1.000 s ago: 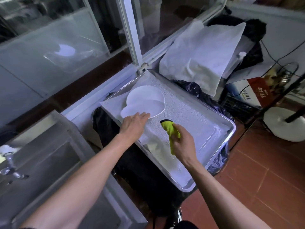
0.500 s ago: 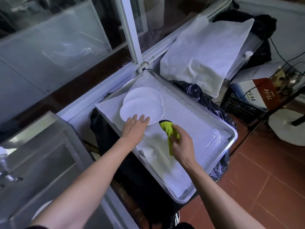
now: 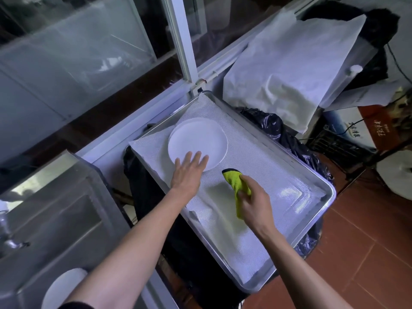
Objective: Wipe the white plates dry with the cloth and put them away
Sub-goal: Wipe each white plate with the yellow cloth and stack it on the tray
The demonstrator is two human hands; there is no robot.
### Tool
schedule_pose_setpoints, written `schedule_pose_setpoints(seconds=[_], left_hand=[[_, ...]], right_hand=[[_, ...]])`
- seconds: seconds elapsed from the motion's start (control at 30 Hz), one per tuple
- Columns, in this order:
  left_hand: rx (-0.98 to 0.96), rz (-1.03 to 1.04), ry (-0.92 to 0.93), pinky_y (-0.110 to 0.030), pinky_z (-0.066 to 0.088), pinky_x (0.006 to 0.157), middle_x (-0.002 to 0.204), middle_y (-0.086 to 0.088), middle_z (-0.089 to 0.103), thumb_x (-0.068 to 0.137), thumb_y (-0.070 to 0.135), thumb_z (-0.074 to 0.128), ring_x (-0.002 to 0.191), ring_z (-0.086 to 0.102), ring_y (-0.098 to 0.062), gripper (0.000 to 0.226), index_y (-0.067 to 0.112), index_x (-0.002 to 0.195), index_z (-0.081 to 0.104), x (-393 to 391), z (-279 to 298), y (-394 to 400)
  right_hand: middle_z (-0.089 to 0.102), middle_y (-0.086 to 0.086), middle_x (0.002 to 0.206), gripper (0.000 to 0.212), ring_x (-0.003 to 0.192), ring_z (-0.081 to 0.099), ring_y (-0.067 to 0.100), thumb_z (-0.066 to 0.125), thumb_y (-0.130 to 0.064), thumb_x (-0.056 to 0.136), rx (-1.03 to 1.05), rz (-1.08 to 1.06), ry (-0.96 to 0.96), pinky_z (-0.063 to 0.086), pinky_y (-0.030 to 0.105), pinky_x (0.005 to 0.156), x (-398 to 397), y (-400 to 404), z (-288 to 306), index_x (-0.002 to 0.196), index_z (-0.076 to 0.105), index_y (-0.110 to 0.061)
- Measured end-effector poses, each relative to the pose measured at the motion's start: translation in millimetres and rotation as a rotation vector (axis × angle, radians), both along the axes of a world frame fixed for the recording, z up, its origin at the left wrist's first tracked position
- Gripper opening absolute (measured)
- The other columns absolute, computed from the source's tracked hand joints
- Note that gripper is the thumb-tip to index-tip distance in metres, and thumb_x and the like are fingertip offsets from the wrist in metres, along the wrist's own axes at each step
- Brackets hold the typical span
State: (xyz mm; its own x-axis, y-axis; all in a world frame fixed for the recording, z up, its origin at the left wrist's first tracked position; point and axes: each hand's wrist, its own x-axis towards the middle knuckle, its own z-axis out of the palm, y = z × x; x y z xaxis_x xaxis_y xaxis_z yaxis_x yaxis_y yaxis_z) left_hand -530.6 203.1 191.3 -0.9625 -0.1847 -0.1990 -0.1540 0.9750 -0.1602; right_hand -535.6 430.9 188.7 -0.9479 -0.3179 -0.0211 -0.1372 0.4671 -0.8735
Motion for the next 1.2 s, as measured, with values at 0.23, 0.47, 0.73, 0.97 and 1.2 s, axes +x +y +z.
schedule_pose_setpoints(seconds=[0.23, 0.47, 0.73, 0.97, 1.2], left_hand=[[0.033, 0.027, -0.080, -0.060, 0.002, 0.122, 0.170, -0.005, -0.017, 0.102, 0.026, 0.047, 0.155, -0.014, -0.035, 0.085, 0.023, 0.160, -0.015, -10.0, -21.2, -8.0], [0.057, 0.035, -0.123, -0.060, -0.004, 0.123, 0.168, -0.003, -0.024, 0.100, 0.023, 0.049, 0.154, -0.021, -0.033, 0.090, 0.025, 0.159, -0.019, -13.2, -16.5, -11.0], [0.094, 0.043, -0.024, -0.055, 0.006, 0.125, 0.169, -0.006, 0.008, 0.097, 0.013, 0.045, 0.156, 0.000, -0.030, 0.074, 0.025, 0.161, 0.010, 20.8, -5.7, -5.0], [0.095, 0.017, 0.066, -0.050, 0.018, 0.121, 0.160, -0.005, 0.034, 0.093, 0.010, 0.049, 0.150, 0.022, -0.027, 0.063, 0.020, 0.153, 0.034, 88.7, 10.2, -9.5], [0.182, 0.199, 0.150, -0.042, 0.038, 0.104, 0.137, -0.003, 0.050, 0.097, 0.018, 0.047, 0.130, 0.042, -0.026, 0.046, 0.019, 0.142, 0.051, 185.1, 14.3, -42.1]], right_hand=[[0.064, -0.010, 0.090, 0.036, 0.078, 0.056, 0.021, 0.057, -0.002, 0.086, -0.002, 0.004, -0.026, 0.052, 0.039, 0.069, -2.1, 1.4, -5.5, 0.111, 0.059, -0.028], [0.067, -0.008, 0.093, 0.035, 0.081, 0.056, 0.021, 0.058, 0.001, 0.087, 0.008, 0.013, 0.000, 0.051, 0.041, 0.072, -2.4, -2.9, -5.2, 0.112, 0.063, -0.024], [0.066, -0.010, 0.098, 0.035, 0.084, 0.056, 0.022, 0.060, -0.003, 0.089, 0.059, 0.067, 0.069, 0.045, 0.035, 0.071, -3.2, -11.4, 2.9, 0.115, 0.062, -0.025], [0.064, -0.025, 0.091, 0.037, 0.081, 0.056, -0.002, 0.055, -0.007, 0.090, 0.009, 0.152, 0.097, 0.041, 0.020, 0.066, 22.0, -40.1, 26.7, 0.112, 0.060, -0.037], [0.059, -0.043, 0.102, 0.058, 0.092, 0.059, -0.011, 0.052, -0.004, 0.085, 0.015, 0.346, 0.161, 0.038, 0.001, 0.071, 79.0, -104.3, 48.9, 0.112, 0.054, -0.056]])
